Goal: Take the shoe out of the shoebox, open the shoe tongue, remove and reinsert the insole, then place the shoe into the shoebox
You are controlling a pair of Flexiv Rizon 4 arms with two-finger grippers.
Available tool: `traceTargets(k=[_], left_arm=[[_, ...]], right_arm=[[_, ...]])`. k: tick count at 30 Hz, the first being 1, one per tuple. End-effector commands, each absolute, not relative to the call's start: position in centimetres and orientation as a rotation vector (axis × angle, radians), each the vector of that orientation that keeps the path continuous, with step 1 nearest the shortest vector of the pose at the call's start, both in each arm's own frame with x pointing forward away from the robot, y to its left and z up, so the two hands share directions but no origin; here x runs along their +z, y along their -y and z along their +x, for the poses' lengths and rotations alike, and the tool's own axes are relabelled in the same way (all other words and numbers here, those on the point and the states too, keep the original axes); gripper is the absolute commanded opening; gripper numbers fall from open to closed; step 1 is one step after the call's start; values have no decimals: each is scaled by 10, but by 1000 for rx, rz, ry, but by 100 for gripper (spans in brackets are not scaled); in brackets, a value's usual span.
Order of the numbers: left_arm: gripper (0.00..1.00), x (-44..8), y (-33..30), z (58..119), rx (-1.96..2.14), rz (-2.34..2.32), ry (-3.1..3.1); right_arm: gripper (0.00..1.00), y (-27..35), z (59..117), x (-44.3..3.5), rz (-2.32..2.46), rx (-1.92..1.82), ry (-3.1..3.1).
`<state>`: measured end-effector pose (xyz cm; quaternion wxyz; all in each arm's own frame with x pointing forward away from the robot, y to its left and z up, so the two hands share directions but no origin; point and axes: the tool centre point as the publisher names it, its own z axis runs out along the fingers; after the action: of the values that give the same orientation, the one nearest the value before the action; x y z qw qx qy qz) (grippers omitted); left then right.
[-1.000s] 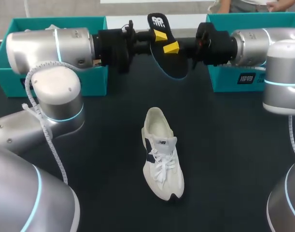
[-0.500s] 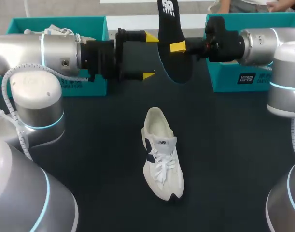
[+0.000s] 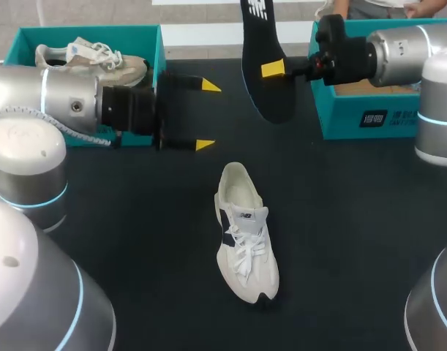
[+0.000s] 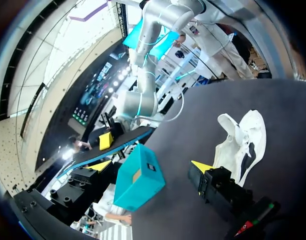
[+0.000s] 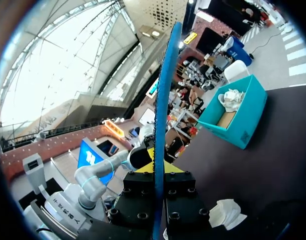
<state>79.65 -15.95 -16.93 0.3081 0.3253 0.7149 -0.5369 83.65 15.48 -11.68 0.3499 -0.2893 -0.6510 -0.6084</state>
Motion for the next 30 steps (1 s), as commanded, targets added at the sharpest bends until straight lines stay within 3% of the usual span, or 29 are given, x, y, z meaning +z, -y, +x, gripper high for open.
traceTargets(k=[1,7,15,30], left_arm=[[100,-168,157,797,-1417,868,-1898],[100,-166,155,800,-1368,928,-1821],[100,-173,144,799,-1247,1004,-1849],[100,-222,136,757,-1383,726,-2257]], right_arm=[[0,-155,834,-117,-755,-1577,1687],[0,-155,834,-117,-755,-1577,1687],[0,-160,834,-141,-569,-1873,1675],[0,-141,812,-171,-372,-2010,1759]])
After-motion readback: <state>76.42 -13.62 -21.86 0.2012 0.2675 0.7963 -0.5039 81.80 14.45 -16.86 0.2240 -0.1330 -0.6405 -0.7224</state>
